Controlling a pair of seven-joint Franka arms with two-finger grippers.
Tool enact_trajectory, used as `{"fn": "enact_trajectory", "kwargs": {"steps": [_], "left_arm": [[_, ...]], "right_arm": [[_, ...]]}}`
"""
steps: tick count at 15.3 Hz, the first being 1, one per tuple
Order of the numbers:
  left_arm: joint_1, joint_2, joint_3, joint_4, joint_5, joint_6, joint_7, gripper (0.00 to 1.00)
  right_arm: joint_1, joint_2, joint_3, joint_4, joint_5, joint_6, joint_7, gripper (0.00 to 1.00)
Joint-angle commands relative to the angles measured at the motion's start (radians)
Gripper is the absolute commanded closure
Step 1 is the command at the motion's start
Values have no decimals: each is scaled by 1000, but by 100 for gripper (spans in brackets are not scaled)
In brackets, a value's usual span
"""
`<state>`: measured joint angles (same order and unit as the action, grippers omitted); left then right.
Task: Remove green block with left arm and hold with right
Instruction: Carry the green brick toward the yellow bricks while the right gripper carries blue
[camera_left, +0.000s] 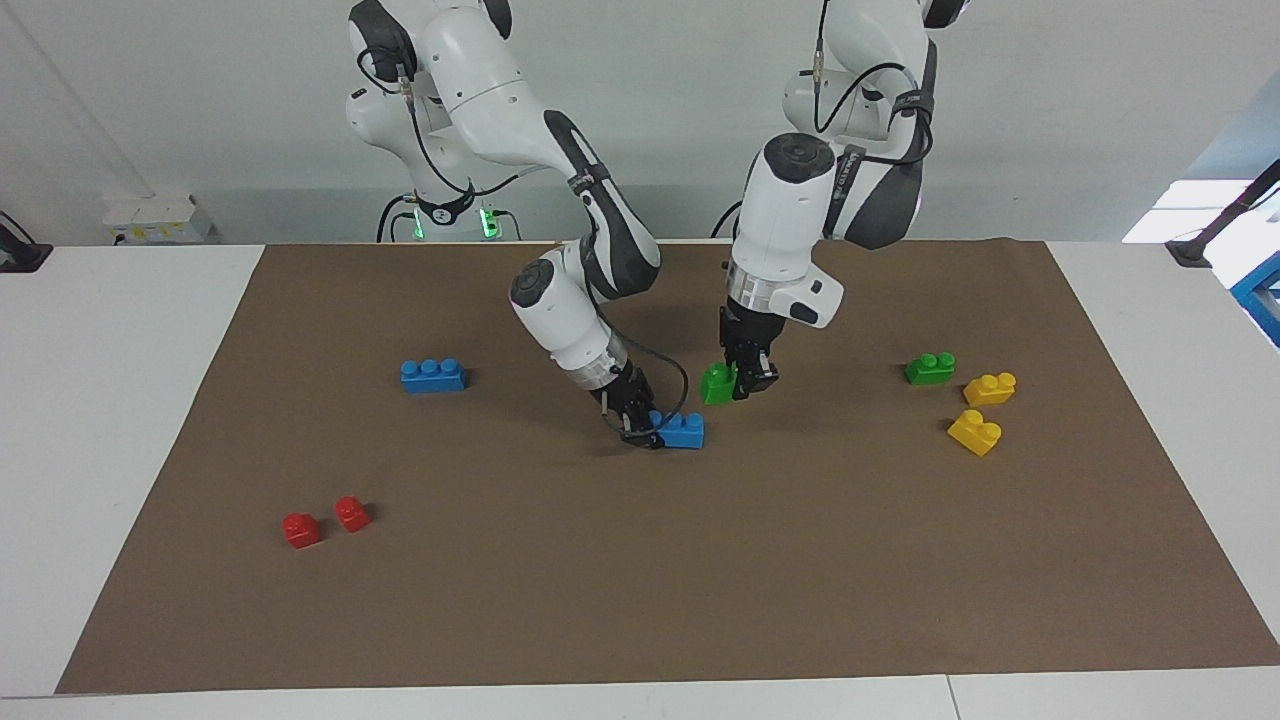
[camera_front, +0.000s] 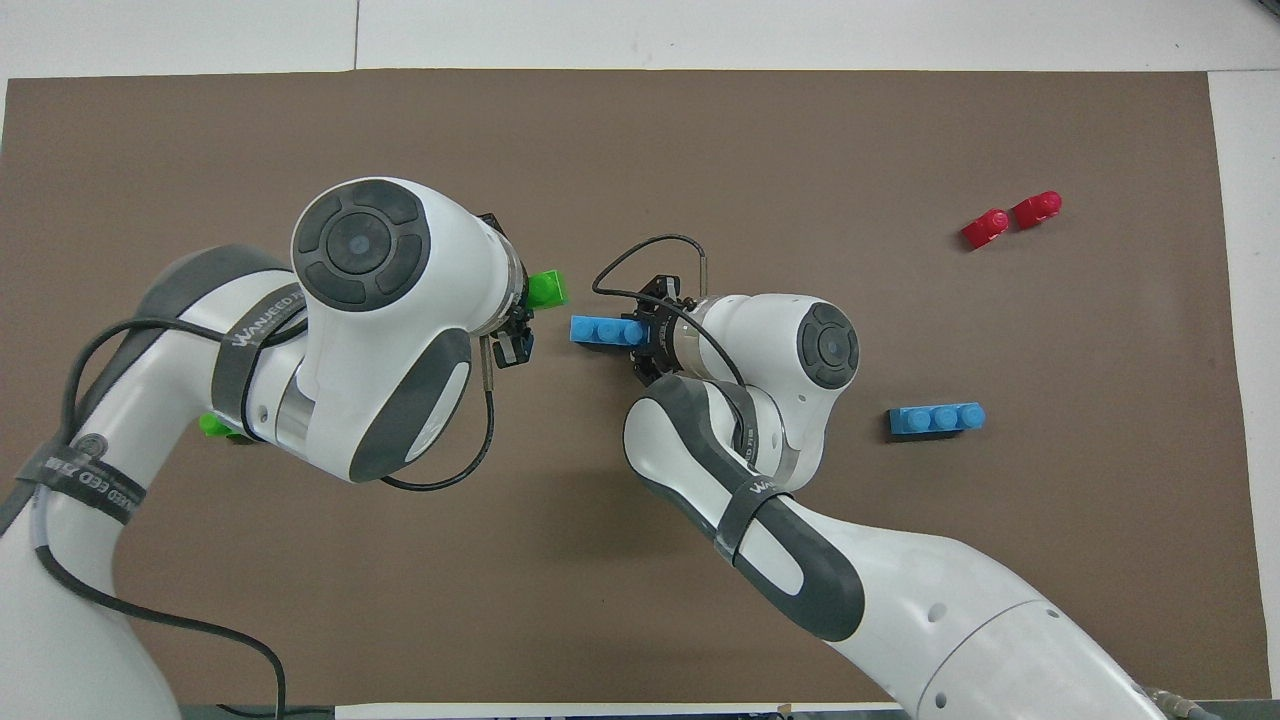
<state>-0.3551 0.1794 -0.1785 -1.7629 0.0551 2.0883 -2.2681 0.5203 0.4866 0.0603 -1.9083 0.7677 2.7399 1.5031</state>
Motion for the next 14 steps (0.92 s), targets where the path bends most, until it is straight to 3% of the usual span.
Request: {"fn": "enact_trajectory", "kwargs": {"steps": [1, 4, 8, 11, 14], "left_arm": [[57, -34, 1, -18, -1, -74, 126, 100], [152, -40, 2, -30, -1, -93, 351, 100], [295, -63, 1, -101, -26, -74, 747, 100], [378, -100, 4, -251, -27, 82, 983, 100], [432, -35, 5, -279, -27, 166, 1171, 100]], "right_arm": [[-8, 4, 1, -6, 16, 3, -26, 100], [-19, 1, -2, 14, 1, -25, -32, 100], [-126, -74, -7, 35, -39, -213, -142, 100], [-224, -134, -7, 52, -68, -328, -265, 100], [-351, -167, -7, 69, -68, -463, -423, 100]]}}
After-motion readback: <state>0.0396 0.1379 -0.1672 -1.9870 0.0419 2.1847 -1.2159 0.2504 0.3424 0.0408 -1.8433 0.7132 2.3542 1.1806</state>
